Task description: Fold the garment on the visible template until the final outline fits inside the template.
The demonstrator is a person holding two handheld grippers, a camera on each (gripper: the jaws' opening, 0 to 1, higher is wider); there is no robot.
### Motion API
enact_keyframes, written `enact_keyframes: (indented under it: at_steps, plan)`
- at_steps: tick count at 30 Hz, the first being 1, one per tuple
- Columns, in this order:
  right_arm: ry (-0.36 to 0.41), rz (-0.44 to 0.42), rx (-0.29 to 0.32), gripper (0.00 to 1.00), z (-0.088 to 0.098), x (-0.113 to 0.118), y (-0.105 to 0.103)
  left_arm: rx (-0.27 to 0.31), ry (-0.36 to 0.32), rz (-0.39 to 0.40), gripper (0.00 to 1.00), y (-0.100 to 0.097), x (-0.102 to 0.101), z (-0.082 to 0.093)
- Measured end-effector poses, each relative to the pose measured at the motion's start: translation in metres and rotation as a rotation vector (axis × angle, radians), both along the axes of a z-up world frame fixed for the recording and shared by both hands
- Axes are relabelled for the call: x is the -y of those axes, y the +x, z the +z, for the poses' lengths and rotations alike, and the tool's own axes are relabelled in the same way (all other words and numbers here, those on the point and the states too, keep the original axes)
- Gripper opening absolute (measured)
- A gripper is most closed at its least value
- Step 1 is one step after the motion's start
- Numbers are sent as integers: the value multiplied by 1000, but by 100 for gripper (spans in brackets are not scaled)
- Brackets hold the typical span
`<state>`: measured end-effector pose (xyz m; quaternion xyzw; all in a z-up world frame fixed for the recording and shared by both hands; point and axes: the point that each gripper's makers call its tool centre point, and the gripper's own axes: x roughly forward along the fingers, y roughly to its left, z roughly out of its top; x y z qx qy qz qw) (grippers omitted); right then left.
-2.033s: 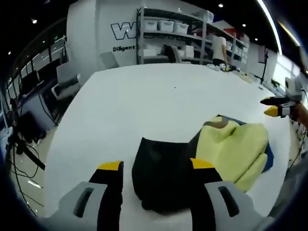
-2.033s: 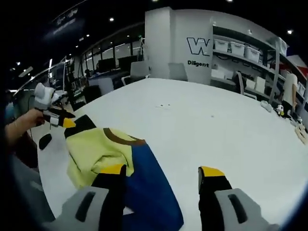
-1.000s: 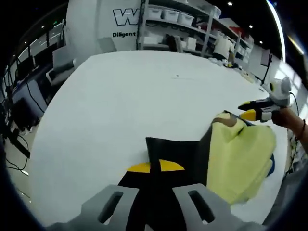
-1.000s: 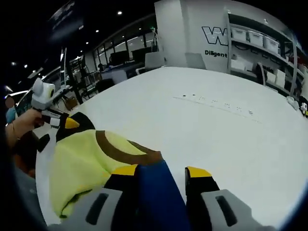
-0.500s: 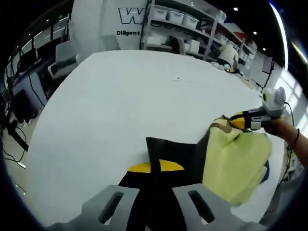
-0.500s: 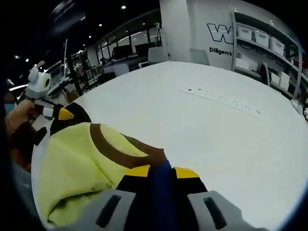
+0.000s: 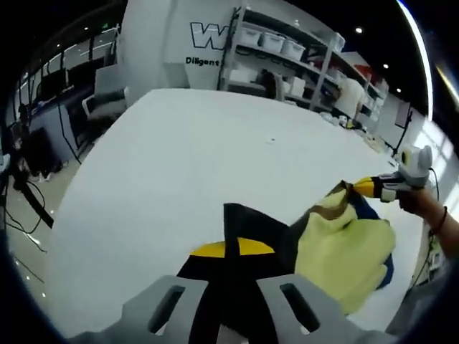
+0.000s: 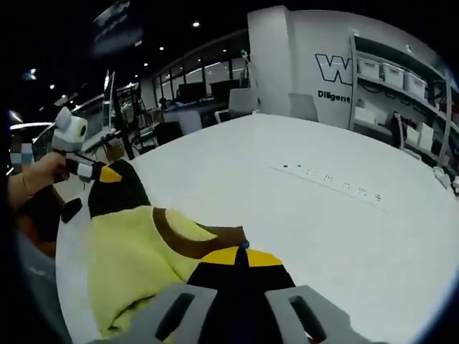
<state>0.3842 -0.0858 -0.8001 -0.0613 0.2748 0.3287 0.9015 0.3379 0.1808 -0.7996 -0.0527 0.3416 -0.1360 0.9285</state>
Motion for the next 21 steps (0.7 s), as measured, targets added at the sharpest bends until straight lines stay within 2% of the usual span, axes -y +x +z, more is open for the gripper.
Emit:
enact_keyframes:
  at_steps: [1,5,7,9,15,18,19,21]
  plan:
    - [2,16,20,0,9,-1,-3,12,3,11,0,0,-2,4]
    - [11,51,36,0,31,-3,-18,44,0,35,0,-1,-12,17]
    - [39,72,22,0,37,-6,-25,56,32,34,0,-3,-17,22]
    - [58,82,17,0,45,-6,-32,63,36,36,0,-7,-19,25]
    - [59,108,36,0,61,-4,-51,107,-16,93,0,-15,-29,40]
    - [71,134,45,0,69,-4,-68,135,-70,145,0,-21,-38,49]
    - [66,150,41,0,70,-4,-79,144,-87,152,0,-24,-42,51]
    - [66,163,26,0,69,-3,-88,149,-112,169,0,-27,-49,50]
